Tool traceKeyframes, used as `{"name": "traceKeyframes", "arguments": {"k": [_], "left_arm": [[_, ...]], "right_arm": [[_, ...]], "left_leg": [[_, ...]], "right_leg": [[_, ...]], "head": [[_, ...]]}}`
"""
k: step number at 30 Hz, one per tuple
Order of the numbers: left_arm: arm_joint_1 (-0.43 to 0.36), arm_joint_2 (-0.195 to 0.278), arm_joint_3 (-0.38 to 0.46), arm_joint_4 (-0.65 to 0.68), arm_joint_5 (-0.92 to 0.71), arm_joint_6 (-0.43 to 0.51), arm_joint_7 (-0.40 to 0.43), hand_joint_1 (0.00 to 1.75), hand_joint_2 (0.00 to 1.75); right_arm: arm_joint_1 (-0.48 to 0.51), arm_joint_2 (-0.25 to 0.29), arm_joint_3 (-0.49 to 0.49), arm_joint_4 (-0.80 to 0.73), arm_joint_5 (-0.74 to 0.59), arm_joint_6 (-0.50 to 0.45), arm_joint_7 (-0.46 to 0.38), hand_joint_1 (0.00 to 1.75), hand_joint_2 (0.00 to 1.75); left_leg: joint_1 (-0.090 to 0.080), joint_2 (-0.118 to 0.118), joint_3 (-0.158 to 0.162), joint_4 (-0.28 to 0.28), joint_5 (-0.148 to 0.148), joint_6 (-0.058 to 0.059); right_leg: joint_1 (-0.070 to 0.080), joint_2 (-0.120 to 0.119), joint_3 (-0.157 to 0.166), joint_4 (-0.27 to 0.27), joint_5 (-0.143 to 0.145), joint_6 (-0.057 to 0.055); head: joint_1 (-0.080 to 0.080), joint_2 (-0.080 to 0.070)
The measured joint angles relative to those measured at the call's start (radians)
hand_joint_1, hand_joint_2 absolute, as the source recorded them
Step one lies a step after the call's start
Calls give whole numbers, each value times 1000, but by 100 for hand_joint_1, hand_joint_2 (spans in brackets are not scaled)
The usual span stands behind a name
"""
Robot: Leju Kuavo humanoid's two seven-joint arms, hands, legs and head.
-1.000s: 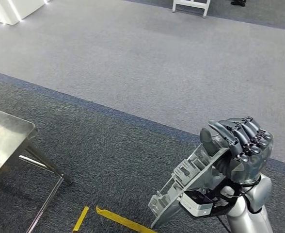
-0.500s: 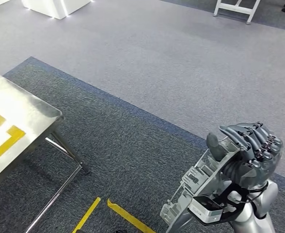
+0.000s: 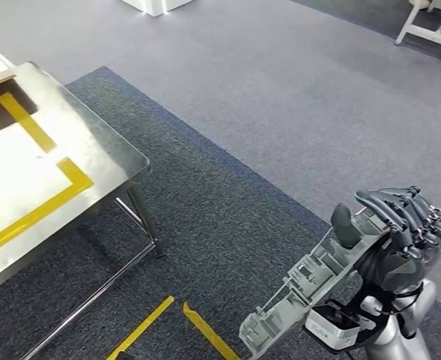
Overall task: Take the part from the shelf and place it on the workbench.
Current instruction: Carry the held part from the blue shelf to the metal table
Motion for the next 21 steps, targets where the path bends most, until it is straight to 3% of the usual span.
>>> {"name": "traceKeyframes", "arguments": {"k": [1,3,5,7,8,10,11,12,14,15,16,18,20,21], "left_arm": [[0,1,0,0,0,0,0,0,175],[0,2,-1,0,0,0,0,0,175],[-1,3,-1,0,0,0,0,0,175],[1,5,-2,0,0,0,0,0,175],[4,6,-2,0,0,1,0,0,175],[5,8,-2,0,0,1,0,0,175],[4,9,-3,0,0,1,0,0,175],[3,9,-4,0,0,1,-1,0,175],[2,9,-5,0,5,4,-5,0,175],[3,9,-5,0,10,7,-8,0,175],[4,9,-4,0,16,9,-11,0,175],[4,10,-4,0,23,8,-12,0,175],[0,9,-3,0,23,-1,-2,0,175],[-1,8,-3,0,22,-4,5,0,175]], "right_arm": [[-5,-1,3,2,-3,0,0,175,175],[-16,-2,9,5,-5,0,0,175,175],[-21,-3,13,8,-6,0,2,175,175],[-24,-3,17,11,-6,0,2,175,175],[-26,-3,19,12,-6,0,3,175,175],[-29,-3,23,12,-6,0,3,175,175],[-30,-3,24,13,-6,0,3,175,175],[-29,-3,25,14,-7,0,3,175,175],[-32,-3,28,19,-15,0,3,175,175],[-38,-3,31,23,-27,0,4,175,175],[-48,-3,36,27,-44,1,5,175,175],[-79,-4,46,34,-93,3,11,175,175],[-105,-8,52,35,-146,7,16,175,175],[-114,-12,54,33,-168,9,17,175,175]], "left_leg": [[1,-14,1,1,0,-1],[2,-42,-1,6,-2,-8],[3,-65,-11,11,0,-20],[5,-87,-19,11,6,-32],[4,-79,-22,15,3,-37],[0,-26,-44,65,-29,-46],[-1,8,-67,119,-57,-49],[0,28,-96,183,-87,-52],[2,38,-136,272,-113,-52],[2,40,-134,270,-101,-50],[0,43,-115,232,-73,-45],[-12,84,-52,107,-17,-27],[-26,125,-15,27,-1,-13],[-31,128,-14,19,-5,-9]], "right_leg": [[-1,6,17,-48,37,-1],[-6,46,70,-173,98,-5],[-10,81,100,-232,110,-11],[-10,71,107,-238,107,-20],[-10,59,109,-239,108,-25],[-11,31,114,-243,108,-37],[-9,17,117,-243,107,-42],[-7,1,118,-243,105,-47],[-2,-29,121,-243,101,-50],[1,-43,122,-243,100,-51],[3,-55,124,-243,98,-52],[9,-77,130,-243,93,-50],[15,-100,132,-242,88,-44],[17,-114,133,-243,86,-41]], "head": [[0,0],[0,0],[-1,0],[-1,0],[-2,0],[-9,0],[-12,0],[-15,0],[-15,0],[-15,0],[-16,0],[-15,0],[-15,0],[-14,0]]}}
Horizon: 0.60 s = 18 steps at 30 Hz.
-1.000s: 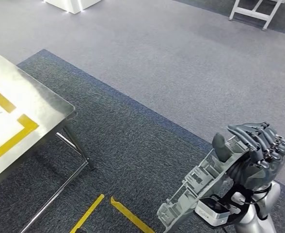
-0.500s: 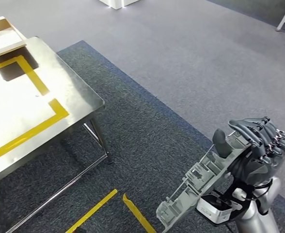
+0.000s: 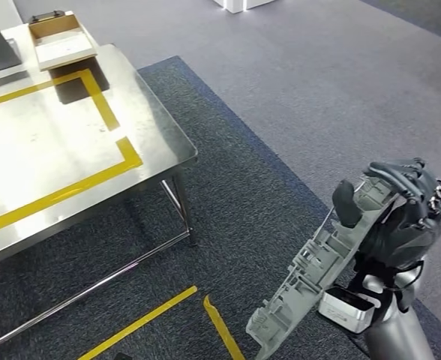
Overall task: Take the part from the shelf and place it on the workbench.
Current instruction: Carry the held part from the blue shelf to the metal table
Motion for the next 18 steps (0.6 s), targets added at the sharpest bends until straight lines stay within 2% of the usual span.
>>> {"name": "traceKeyframes", "arguments": {"k": [1,2,3,4,6,7,8,9,10,11,13,14,15,17,18], "left_arm": [[1,-2,0,0,-1,-2,5,0,175],[3,-3,0,0,-2,-2,8,0,175],[6,-5,0,0,-2,0,9,0,175],[7,-5,0,0,-2,3,6,0,175],[5,-5,0,0,0,9,-6,0,175],[3,-6,0,0,1,12,-14,0,175],[2,-6,0,0,3,14,-20,0,175],[2,-5,0,0,6,16,-24,0,175],[3,-5,0,0,9,17,-27,0,175],[3,-5,0,0,12,18,-28,0,175],[2,-5,0,0,15,18,-27,0,175],[1,-5,1,0,16,18,-26,0,175],[1,-5,1,0,17,18,-24,0,175],[4,-5,3,0,20,16,-18,0,175],[6,-5,3,0,22,15,-15,0,175]], "right_arm": [[-7,-4,1,-4,-18,2,0,175,175],[-13,-8,2,-11,-31,6,0,175,175],[-20,-14,2,-20,-42,10,-2,175,175],[-26,-18,3,-28,-49,14,-4,175,175],[-34,-28,5,-39,-58,22,-8,175,175],[-35,-31,6,-41,-60,25,-10,175,175],[-35,-34,8,-41,-61,26,-12,175,175],[-36,-36,9,-41,-62,28,-14,175,175],[-38,-36,11,-41,-63,28,-16,175,175],[-40,-37,13,-41,-64,29,-18,175,175],[-46,-39,16,-41,-65,30,-22,175,175],[-49,-40,17,-41,-65,31,-23,175,175],[-52,-40,18,-41,-66,32,-24,175,175],[-59,-41,21,-41,-66,34,-27,175,175],[-62,-41,21,-41,-66,35,-27,175,175]], "left_leg": [[0,-13,-1,-5,1,2],[4,-26,1,-10,4,5],[8,-39,4,-15,7,8],[13,-51,7,-20,9,12],[19,-76,9,-23,12,15],[19,-89,9,-22,12,16],[20,-104,9,-22,12,16],[21,-119,10,-21,12,15],[22,-134,10,-20,12,15],[23,-148,11,-18,11,13],[24,-173,6,-10,10,4],[25,-185,1,-8,11,-3],[27,-196,-5,-7,13,-10],[31,-214,-12,-8,18,-22],[31,-205,-16,-1,13,-27]], "right_leg": [[1,-13,3,-1,-2,4],[0,-16,4,-1,-7,9],[-1,2,1,10,-17,14],[-4,31,-11,39,-36,19],[-8,94,-71,157,-91,28],[-10,107,-108,224,-113,30],[-11,111,-136,269,-120,33],[-12,113,-148,279,-107,34],[-14,116,-141,249,-75,34],[-17,127,-117,186,-33,35],[-24,173,-61,60,18,34],[-26,191,-43,24,26,31],[-26,199,-36,12,23,26],[-24,177,-31,7,26,13],[-25,165,-28,4,27,6]], "head": [[0,0],[1,0],[1,0],[4,0],[8,0],[9,0],[10,0],[10,0],[9,0],[10,0],[11,0],[11,0],[11,0],[11,0],[10,0]]}}
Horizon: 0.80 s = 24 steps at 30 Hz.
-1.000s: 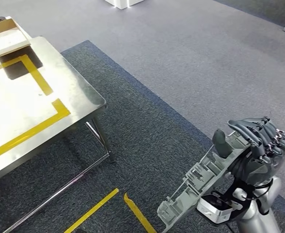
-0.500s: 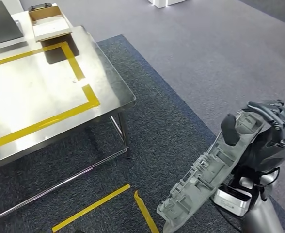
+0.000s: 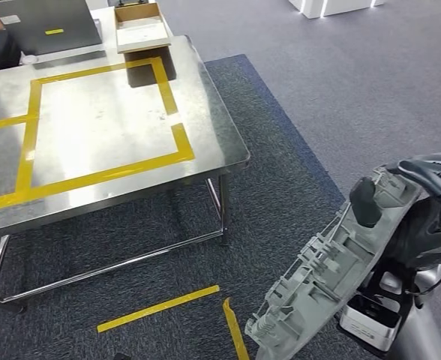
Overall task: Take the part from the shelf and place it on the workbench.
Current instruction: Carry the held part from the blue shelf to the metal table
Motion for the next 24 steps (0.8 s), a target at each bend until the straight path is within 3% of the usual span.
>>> {"name": "traceKeyframes", "arguments": {"k": [1,3,5,6,8,10,12,14,15,17,18,20,21,22,24], "left_arm": [[1,0,0,0,2,-1,4,0,175],[-1,-1,1,0,5,-2,10,0,175],[-3,-1,2,0,7,-1,10,0,175],[-3,-1,2,0,9,0,10,0,175],[-2,-2,3,0,14,4,6,0,175],[-4,-1,7,0,18,8,1,0,175],[-7,-1,10,0,22,10,-4,0,175],[-7,-2,11,0,24,12,-6,0,175],[-5,-2,11,0,25,12,-6,0,175],[-5,-2,12,0,26,14,-6,0,175],[-6,-3,13,0,26,15,-5,0,175],[-9,-6,15,0,26,15,-1,0,175],[-9,-8,15,0,26,15,3,0,175],[-9,-9,16,0,27,15,6,0,175],[-9,-9,17,0,28,15,10,0,175]], "right_arm": [[-3,0,1,0,0,1,-1,175,175],[-7,0,2,-1,0,4,-1,175,175],[-9,0,4,-1,0,6,-2,175,175],[-10,0,6,-1,-1,7,-2,175,175],[-18,0,9,0,-7,10,-2,175,175],[-32,0,10,3,-16,14,-1,175,175],[-47,0,12,6,-22,17,-2,175,175],[-58,0,15,10,-24,18,-2,175,175],[-62,0,16,12,-24,18,-2,175,175],[-68,0,19,14,-25,19,-2,175,175],[-69,0,20,16,-26,19,-2,175,175],[-69,0,24,21,-28,19,-2,175,175],[-69,0,25,24,-31,19,-2,175,175],[-69,0,27,27,-34,19,-2,175,175],[-69,0,28,31,-41,19,-4,175,175]], "left_leg": [[-1,23,-11,23,-16,-5],[-2,84,-58,128,-71,-15],[2,109,-110,241,-115,-21],[4,114,-118,260,-113,-22],[4,127,-80,187,-62,-18],[-7,173,-15,57,-11,-3],[-18,203,12,-3,-3,9],[-18,184,11,-10,-3,16],[-15,171,13,-15,-1,20],[-6,147,16,-23,5,29],[-5,136,16,-24,6,31],[-3,108,16,-23,6,34],[-2,93,16,-22,6,34],[-1,77,17,-21,5,33],[3,46,17,-16,2,28]], "right_leg": [[-1,-14,3,-3,1,-7],[0,-44,8,-6,-1,-17],[3,-75,11,-6,-5,-22],[4,-89,12,-6,-7,-22],[5,-116,17,-5,-11,-20],[10,-139,23,-5,-17,-15],[15,-161,26,-4,-23,-6],[17,-181,30,-6,-29,4],[15,-170,29,-3,-36,9],[10,-113,4,52,-71,19],[8,-80,-26,111,-99,22],[7,-54,-96,240,-144,27],[6,-52,-119,272,-143,29],[6,-50,-125,266,-122,31],[-1,-29,-85,153,-44,33]], "head": [[-3,0],[-10,0],[-13,0],[-13,0],[-13,0],[-13,0],[-12,0],[-12,0],[-10,0],[-5,0],[-2,0],[-1,0],[-1,0],[-1,0],[0,0]]}}
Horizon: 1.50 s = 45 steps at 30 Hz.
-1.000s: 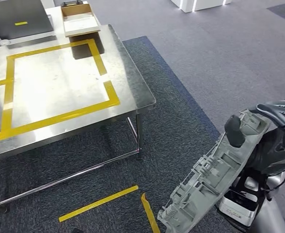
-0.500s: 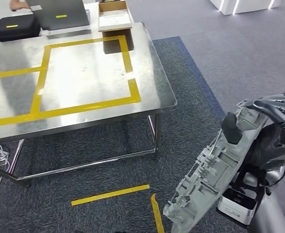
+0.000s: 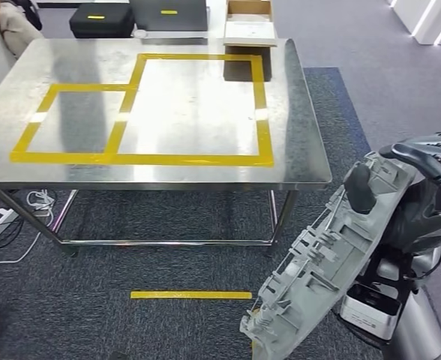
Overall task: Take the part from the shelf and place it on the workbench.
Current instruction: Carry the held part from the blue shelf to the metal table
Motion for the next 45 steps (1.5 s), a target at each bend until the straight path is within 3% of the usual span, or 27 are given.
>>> {"name": "traceKeyframes", "arguments": {"k": [2,3,4,6,8,10,12,13,15,17,19,22,24,26,27,28,29,31,32,34,37,39,42,43,44,45], "left_arm": [[-1,0,1,0,1,0,0,0,175],[0,1,1,0,2,-1,0,0,175],[1,1,1,0,2,-1,0,0,175],[4,1,2,0,3,-2,0,0,175],[5,2,2,0,4,-3,0,0,175],[3,2,2,0,6,-5,0,0,175],[0,2,2,0,8,-8,2,0,175],[1,2,2,0,8,-9,2,0,175],[2,2,2,0,8,-9,2,0,175],[2,6,2,0,8,-9,2,0,175],[0,8,2,0,8,-9,3,0,175],[3,8,2,0,8,-9,8,0,175],[4,8,3,0,9,-10,15,0,175],[2,7,3,0,9,-13,19,0,175],[2,6,3,0,9,-14,19,0,175],[3,5,3,0,9,-14,19,0,175],[4,4,3,0,9,-13,19,0,175],[5,4,4,0,9,-10,18,0,175],[4,4,4,0,10,-8,18,0,175],[2,3,5,0,13,-7,17,0,175],[0,3,8,0,18,-4,14,0,175],[-1,4,10,0,19,-2,13,0,175],[1,4,10,0,19,-1,13,0,175],[3,4,10,0,19,-1,13,0,175],[4,4,10,0,19,-1,13,0,175],[6,5,10,0,19,-1,14,0,175]], "right_arm": [[1,0,1,4,-5,0,-3,175,175],[1,0,1,7,-6,0,-4,175,175],[2,0,2,9,-7,0,-5,175,175],[0,1,4,12,-10,0,-7,175,175],[-2,1,4,14,-19,-2,-14,175,175],[-1,2,5,14,-29,-5,-27,175,175],[1,2,7,14,-43,-8,-45,175,175],[2,3,8,14,-49,-9,-53,175,175],[2,5,10,14,-57,-11,-61,175,175],[2,8,11,13,-59,-11,-63,175,175],[2,10,12,12,-60,-11,-63,175,175],[3,11,14,11,-61,-12,-64,175,175],[2,11,14,11,-63,-13,-64,175,175],[5,11,15,11,-64,-13,-64,175,175],[8,11,15,11,-65,-13,-65,175,175],[10,11,15,11,-65,-13,-65,175,175],[11,11,15,12,-66,-13,-66,175,175],[12,11,15,12,-67,-13,-67,175,175],[12,11,15,12,-68,-13,-68,175,175],[13,12,15,12,-69,-13,-68,175,175],[17,14,14,12,-72,-14,-69,175,175],[16,16,14,12,-73,-14,-70,175,175],[21,17,15,12,-74,-14,-70,175,175],[23,17,15,12,-74,-14,-70,175,175],[23,17,14,12,-74,-14,-70,175,175],[24,17,14,12,-74,-14,-70,175,175]], "left_leg": [[2,-28,-9,10,-2,-12],[3,-40,-15,13,-1,-18],[5,-52,-21,13,2,-25],[8,-64,-26,13,5,-37],[4,-18,-44,56,-22,-46],[3,48,-98,175,-81,-53],[5,70,-144,279,-115,-56],[5,72,-144,282,-106,-55],[3,72,-91,184,-47,-45],[-3,76,-24,61,-13,-28],[-9,79,0,12,-20,-16],[-5,76,17,-7,-23,-3],[-1,75,33,-12,-24,5],[-2,73,38,-11,-30,8],[-2,72,40,-11,-34,8],[-3,70,45,-10,-39,7],[-3,69,53,-10,-46,6],[-3,66,73,-10,-61,1],[-4,66,79,-9,-68,-4],[-5,66,84,-7,-78,-16],[-4,68,86,15,-85,-32],[-2,69,48,94,-101,-42],[2,70,-65,263,-163,-52],[2,71,-87,279,-167,-52],[2,71,-94,261,-150,-50],[1,71,-88,214,-113,-46]], "right_leg": [[-10,54,50,-111,43,0],[-12,74,61,-134,46,-3],[-11,77,66,-138,42,-9],[-10,52,69,-141,44,-22],[-11,26,77,-146,45,-36],[-7,2,83,-148,41,-46],[-4,-18,86,-148,37,-49],[-3,-24,87,-148,35,-50],[0,-32,94,-148,29,-48],[3,-38,99,-148,23,-42],[3,-41,102,-149,23,-30],[1,-40,99,-131,24,-11],[1,-31,59,-61,-14,-5],[1,-24,-14,57,-58,-2],[2,-23,-49,100,-65,-1],[2,-23,-68,110,-53,-1],[2,-23,-68,85,-22,-2],[2,-22,-29,-34,63,-7],[4,-22,-9,-91,83,-10],[9,-21,15,-140,82,-23],[8,-20,39,-150,74,-46],[4,-21,59,-153,64,-56],[4,-21,85,-153,41,-60],[5,-21,96,-153,31,-59],[5,-20,109,-153,22,-58],[5,-19,123,-153,12,-57]], "head": [[1,0],[1,0],[1,0],[1,0],[-6,0],[-13,0],[-13,0],[-13,0],[-14,0],[-13,0],[-13,0],[-11,0],[-6,0],[-2,0],[-1,0],[-1,0],[-1,0],[-1,0],[0,0],[-2,0],[-4,0],[-8,0],[-11,0],[-11,0],[-11,0],[-11,0]]}}
